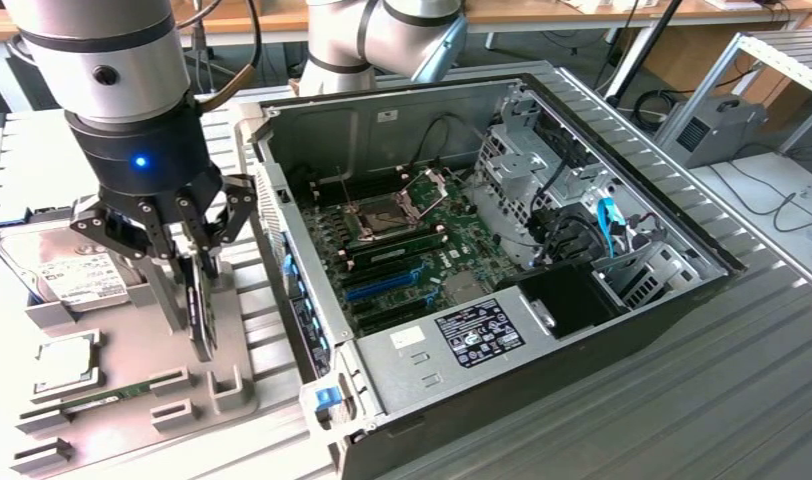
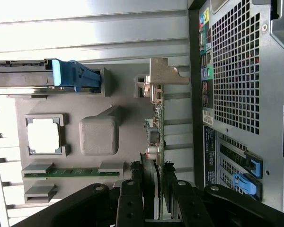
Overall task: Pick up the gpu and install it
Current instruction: 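Pick up the gpu and move the gpu toward the slot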
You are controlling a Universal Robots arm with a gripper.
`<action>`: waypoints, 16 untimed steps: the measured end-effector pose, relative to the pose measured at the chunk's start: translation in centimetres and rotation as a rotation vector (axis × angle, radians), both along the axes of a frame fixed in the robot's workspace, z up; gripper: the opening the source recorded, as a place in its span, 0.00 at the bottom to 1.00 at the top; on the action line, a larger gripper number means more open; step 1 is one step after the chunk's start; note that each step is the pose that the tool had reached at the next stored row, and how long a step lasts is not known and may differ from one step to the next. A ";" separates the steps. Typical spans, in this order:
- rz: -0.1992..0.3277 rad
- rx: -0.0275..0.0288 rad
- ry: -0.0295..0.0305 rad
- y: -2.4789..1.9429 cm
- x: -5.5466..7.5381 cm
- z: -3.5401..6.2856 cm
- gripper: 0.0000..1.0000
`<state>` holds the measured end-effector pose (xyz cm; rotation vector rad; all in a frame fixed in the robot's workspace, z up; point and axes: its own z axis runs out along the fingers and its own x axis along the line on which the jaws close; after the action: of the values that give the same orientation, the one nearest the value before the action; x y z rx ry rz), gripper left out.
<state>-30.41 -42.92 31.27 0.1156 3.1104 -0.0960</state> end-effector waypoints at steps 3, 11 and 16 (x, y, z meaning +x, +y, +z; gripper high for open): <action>0.000 0.0000 0.0000 0.00 0.0 0.13 0.29; 0.000 0.0000 0.0000 0.00 0.0 0.33 0.29; 0.000 -0.0001 0.0001 0.00 0.0 0.46 0.29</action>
<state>-30.41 -42.92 31.73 0.1156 3.1105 -0.0961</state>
